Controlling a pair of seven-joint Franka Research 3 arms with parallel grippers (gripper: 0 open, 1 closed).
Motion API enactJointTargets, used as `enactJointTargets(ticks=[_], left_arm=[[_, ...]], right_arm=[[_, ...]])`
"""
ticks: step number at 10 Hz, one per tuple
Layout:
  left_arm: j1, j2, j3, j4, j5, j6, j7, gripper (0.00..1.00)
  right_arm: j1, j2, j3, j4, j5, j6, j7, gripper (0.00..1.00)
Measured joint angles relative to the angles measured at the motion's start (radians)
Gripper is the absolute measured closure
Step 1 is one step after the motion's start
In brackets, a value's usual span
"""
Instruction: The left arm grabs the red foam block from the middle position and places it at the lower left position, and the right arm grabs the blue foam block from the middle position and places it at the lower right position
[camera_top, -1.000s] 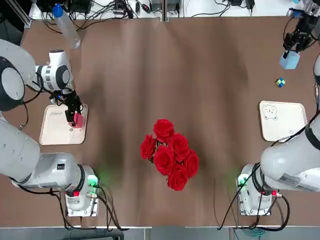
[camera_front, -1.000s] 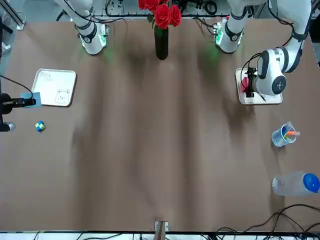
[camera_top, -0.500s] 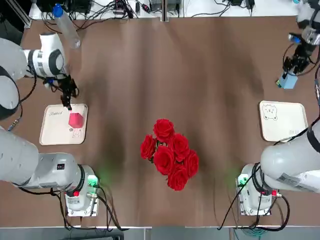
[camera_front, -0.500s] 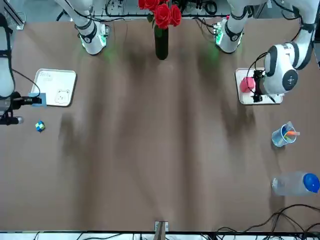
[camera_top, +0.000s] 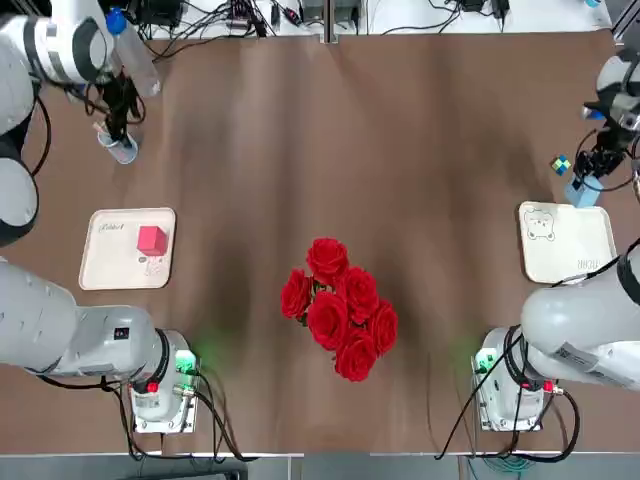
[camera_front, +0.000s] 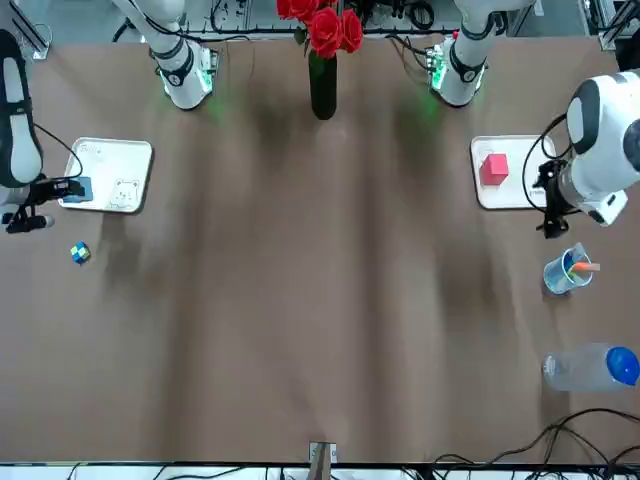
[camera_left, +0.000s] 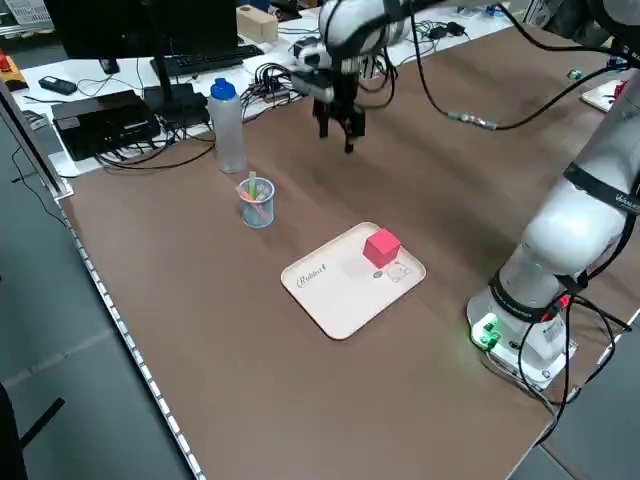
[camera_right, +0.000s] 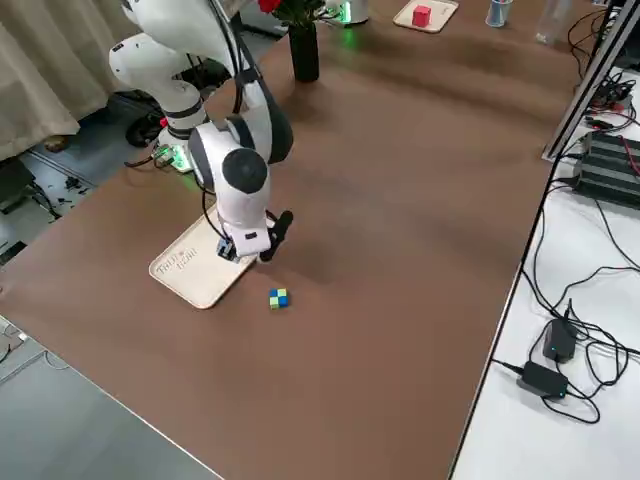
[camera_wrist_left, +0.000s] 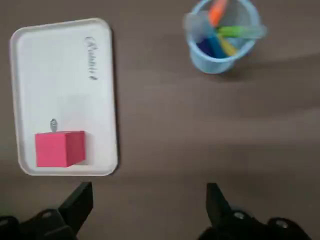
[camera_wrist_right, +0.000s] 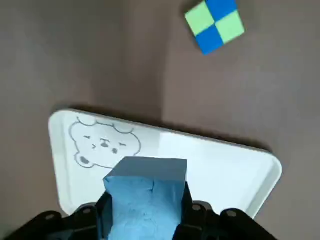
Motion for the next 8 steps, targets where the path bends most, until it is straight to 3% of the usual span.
enactJointTargets(ticks=[3,5,8], left_arm=[[-0.003,-0.004,-0.065,0.150,0.000,-0.088,0.149,0.00],[-0.005,-0.028,-0.096,0.193,-0.002,-0.118,0.289,0.00],[-0.005,-0.082,-0.103,0.300,-0.078,-0.264,0.635,0.00]], right_arm=[[-0.041,0.000,-0.022,-0.051,-0.010,0.062,-0.109,0.48],[-0.065,0.000,-0.040,-0.079,-0.012,0.131,-0.192,0.48],[-0.078,0.001,-0.048,-0.092,-0.013,0.157,-0.237,0.48]])
